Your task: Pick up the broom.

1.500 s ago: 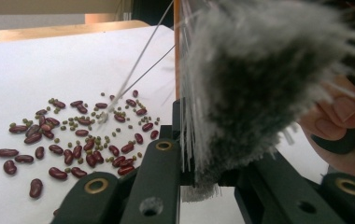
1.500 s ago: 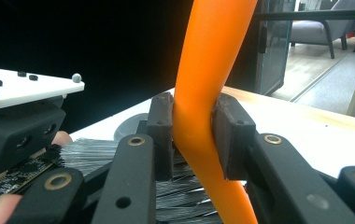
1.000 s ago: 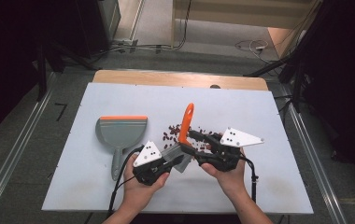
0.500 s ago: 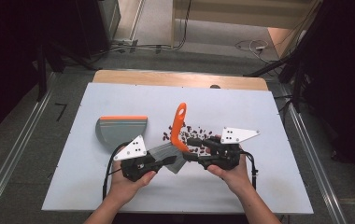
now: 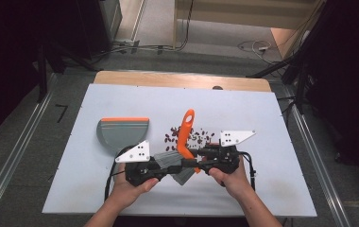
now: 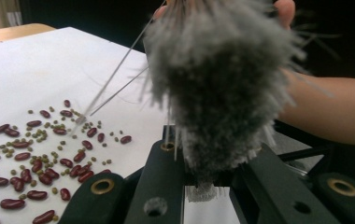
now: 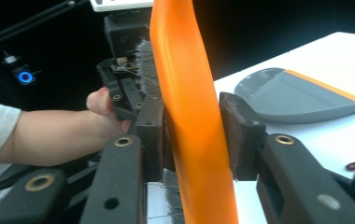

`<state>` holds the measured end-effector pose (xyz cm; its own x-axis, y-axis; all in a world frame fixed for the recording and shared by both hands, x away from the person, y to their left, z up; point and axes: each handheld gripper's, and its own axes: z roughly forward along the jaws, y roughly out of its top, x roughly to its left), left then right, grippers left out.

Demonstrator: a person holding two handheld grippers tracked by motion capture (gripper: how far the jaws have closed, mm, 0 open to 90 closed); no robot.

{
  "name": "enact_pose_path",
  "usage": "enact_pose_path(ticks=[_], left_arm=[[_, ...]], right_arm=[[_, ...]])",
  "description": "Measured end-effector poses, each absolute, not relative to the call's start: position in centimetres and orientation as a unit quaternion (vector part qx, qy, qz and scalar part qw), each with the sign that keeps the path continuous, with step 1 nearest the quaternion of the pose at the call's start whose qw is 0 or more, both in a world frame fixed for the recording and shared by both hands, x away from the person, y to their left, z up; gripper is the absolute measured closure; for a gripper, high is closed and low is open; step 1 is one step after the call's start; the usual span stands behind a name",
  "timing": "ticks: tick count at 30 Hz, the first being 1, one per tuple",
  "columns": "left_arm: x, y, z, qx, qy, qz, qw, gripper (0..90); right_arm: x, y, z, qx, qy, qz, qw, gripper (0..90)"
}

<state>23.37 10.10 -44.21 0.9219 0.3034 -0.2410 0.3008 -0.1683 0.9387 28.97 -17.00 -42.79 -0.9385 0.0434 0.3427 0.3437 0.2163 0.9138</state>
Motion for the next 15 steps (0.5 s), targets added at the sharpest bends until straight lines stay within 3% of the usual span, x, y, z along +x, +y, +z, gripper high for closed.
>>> enact_pose_path(ticks=[8, 11, 15], left_arm=[[23.83, 10.30, -44.49, 0.759, 0.206, -0.018, 0.618, 82.3], [23.77, 10.43, -44.54, 0.755, 0.225, 0.000, 0.616, 70.9], [23.79, 10.95, -44.65, 0.750, 0.252, 0.019, 0.611, 48.2]], right_arm=[[28.46, -17.02, -42.42, -0.122, -0.782, -0.602, 0.102, 68.4], [28.23, -16.88, -42.22, -0.139, -0.782, -0.602, 0.083, 68.5], [28.26, -17.26, -41.78, -0.157, -0.785, -0.597, 0.059, 68.5]])
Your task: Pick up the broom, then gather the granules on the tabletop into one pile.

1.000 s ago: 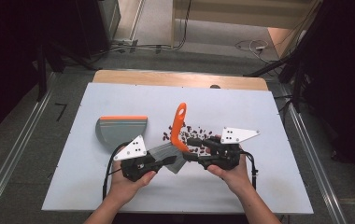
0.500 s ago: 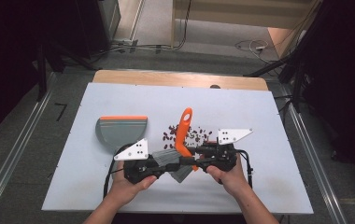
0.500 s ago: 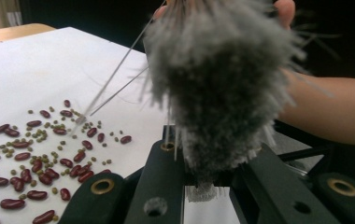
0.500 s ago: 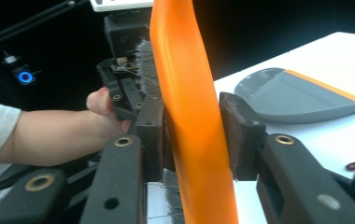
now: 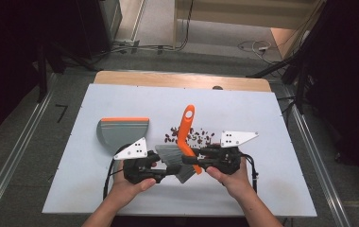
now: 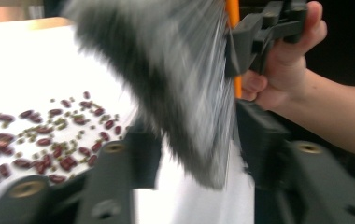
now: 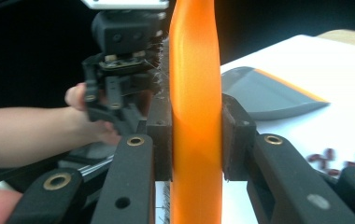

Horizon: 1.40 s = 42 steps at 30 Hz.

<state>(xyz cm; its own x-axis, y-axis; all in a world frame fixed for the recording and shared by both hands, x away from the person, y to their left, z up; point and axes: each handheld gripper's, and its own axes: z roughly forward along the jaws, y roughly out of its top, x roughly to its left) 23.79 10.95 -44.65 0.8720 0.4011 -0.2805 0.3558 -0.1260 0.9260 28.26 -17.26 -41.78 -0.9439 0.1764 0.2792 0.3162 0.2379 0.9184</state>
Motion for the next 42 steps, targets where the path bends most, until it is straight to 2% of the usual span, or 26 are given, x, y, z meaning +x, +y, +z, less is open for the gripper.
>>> enact_pose_path(ticks=[7, 12, 16, 24, 42], left_arm=[[23.7, 12.0, -44.6, 0.745, 0.298, 0.063, 0.593, 12.9], [23.8, 12.8, -44.5, 0.738, 0.317, 0.081, 0.590, 3.6], [23.7, 13.3, -44.5, 0.738, 0.320, 0.095, 0.586, 0.0], [23.6, 14.7, -44.7, 0.729, 0.335, 0.121, 0.584, 0.0], [23.0, 17.5, -45.1, 0.731, 0.350, 0.142, 0.568, 0.0]], right_arm=[[28.9, -18.8, -41.3, -0.197, -0.782, -0.591, 0.013, 68.5], [29.0, -19.4, -40.9, -0.225, -0.786, -0.575, -0.028, 68.5], [29.3, -19.9, -40.8, -0.246, -0.789, -0.561, -0.051, 68.5], [29.9, -20.7, -40.9, -0.287, -0.786, -0.542, -0.084, 68.5], [31.6, -22.6, -41.2, -0.347, -0.789, -0.487, -0.142, 68.5]])
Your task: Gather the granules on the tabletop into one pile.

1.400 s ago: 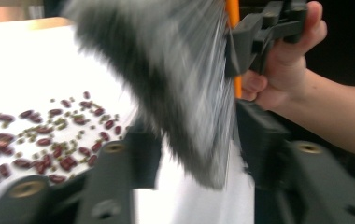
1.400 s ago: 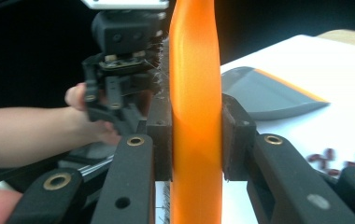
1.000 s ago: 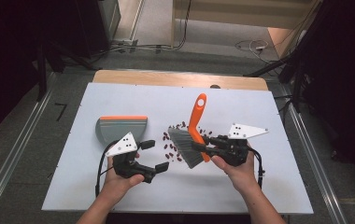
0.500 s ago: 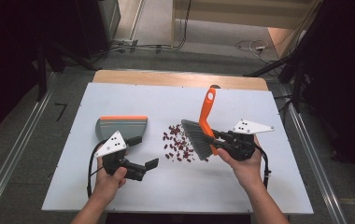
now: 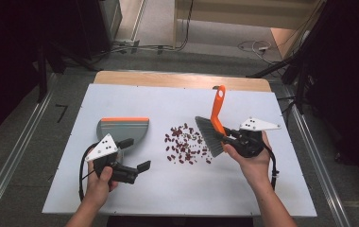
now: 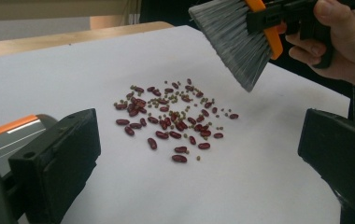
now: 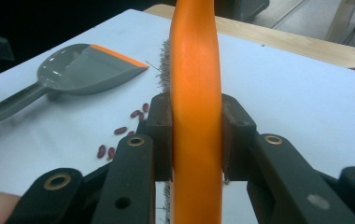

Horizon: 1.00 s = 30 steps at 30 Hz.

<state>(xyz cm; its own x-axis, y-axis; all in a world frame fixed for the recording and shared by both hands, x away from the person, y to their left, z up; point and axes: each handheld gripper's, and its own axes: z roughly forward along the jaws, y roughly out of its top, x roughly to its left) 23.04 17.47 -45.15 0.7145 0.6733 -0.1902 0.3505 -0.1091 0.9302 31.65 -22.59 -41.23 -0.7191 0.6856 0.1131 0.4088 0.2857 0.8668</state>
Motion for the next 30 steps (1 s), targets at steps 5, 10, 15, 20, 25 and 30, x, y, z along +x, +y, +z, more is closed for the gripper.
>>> enact_pose_path(ticks=[5, 10, 15, 20, 25, 30], left_arm=[[23.0, 17.8, -45.4, 0.733, 0.355, 0.149, 0.561, 0.0], [22.9, 17.9, -45.6, 0.732, 0.356, 0.148, 0.561, 0.0], [22.8, 18.3, -45.6, 0.731, 0.355, 0.153, 0.563, 0.0], [22.8, 18.5, -45.7, 0.730, 0.357, 0.154, 0.562, 0.0], [22.8, 18.6, -45.9, 0.731, 0.357, 0.156, 0.561, 0.0], [22.9, 18.6, -46.0, 0.730, 0.358, 0.156, 0.561, 0.0]], right_arm=[[32.5, -23.7, -41.3, 0.368, 0.786, 0.471, 0.155, 68.5], [33.9, -24.6, -41.3, 0.395, 0.791, 0.437, 0.163, 68.5], [35.4, -24.6, -41.0, 0.405, 0.805, 0.394, 0.180, 68.5], [36.6, -24.1, -41.1, 0.408, 0.817, 0.357, 0.196, 68.5], [37.9, -23.3, -41.5, 0.408, 0.834, 0.307, 0.210, 68.5], [39.0, -22.4, -41.8, 0.408, 0.843, 0.269, 0.224, 68.5]])
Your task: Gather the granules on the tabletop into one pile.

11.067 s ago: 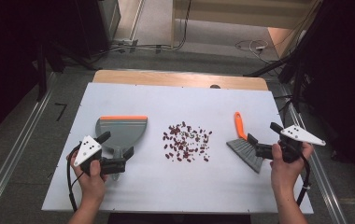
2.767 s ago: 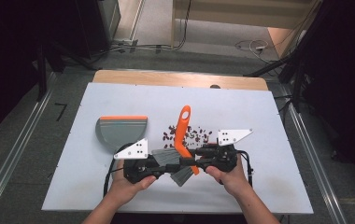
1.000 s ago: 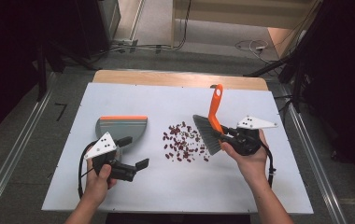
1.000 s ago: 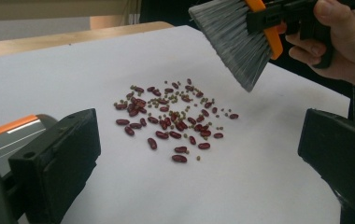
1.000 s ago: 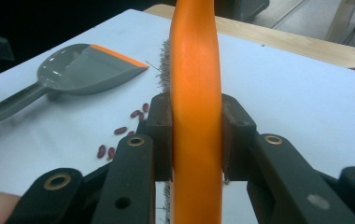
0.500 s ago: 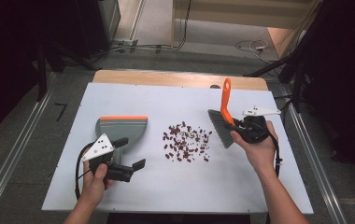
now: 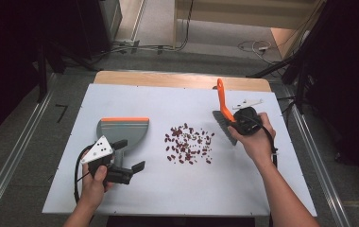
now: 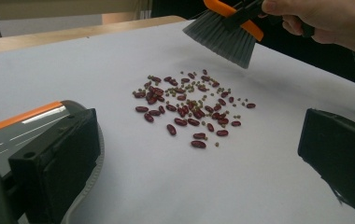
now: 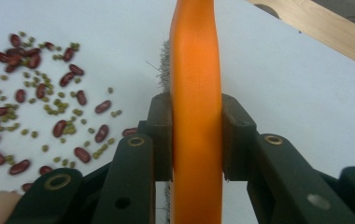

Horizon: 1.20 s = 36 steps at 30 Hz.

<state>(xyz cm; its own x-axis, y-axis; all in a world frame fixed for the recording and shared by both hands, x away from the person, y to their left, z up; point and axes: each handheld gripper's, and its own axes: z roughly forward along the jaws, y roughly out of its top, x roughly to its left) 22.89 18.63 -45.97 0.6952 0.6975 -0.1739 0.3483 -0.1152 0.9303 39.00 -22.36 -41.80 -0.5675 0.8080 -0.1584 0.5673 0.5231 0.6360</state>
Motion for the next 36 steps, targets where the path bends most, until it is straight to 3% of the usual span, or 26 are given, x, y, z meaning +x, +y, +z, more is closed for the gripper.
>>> enact_pose_path(ticks=[10, 13, 18, 23, 36], left_arm=[[22.8, 18.7, -45.9, 0.728, 0.357, 0.153, 0.565, 0.0], [22.7, 18.5, -45.8, 0.730, 0.354, 0.157, 0.564, 0.0], [22.7, 18.5, -45.8, 0.729, 0.353, 0.154, 0.565, 0.0], [22.7, 18.7, -45.7, 0.726, 0.356, 0.152, 0.569, 0.0], [22.8, 18.5, -45.7, 0.727, 0.354, 0.153, 0.569, 0.0]], right_arm=[[40.4, -18.9, -42.9, 0.389, 0.858, 0.162, 0.293, 68.5], [40.6, -18.0, -43.5, 0.383, 0.862, 0.149, 0.295, 68.4], [40.7, -16.7, -44.1, 0.376, 0.869, 0.145, 0.289, 68.6], [40.7, -15.9, -44.1, 0.382, 0.877, 0.152, 0.251, 69.2], [39.0, -13.7, -44.3, 0.354, 0.893, 0.161, 0.224, 68.9]])
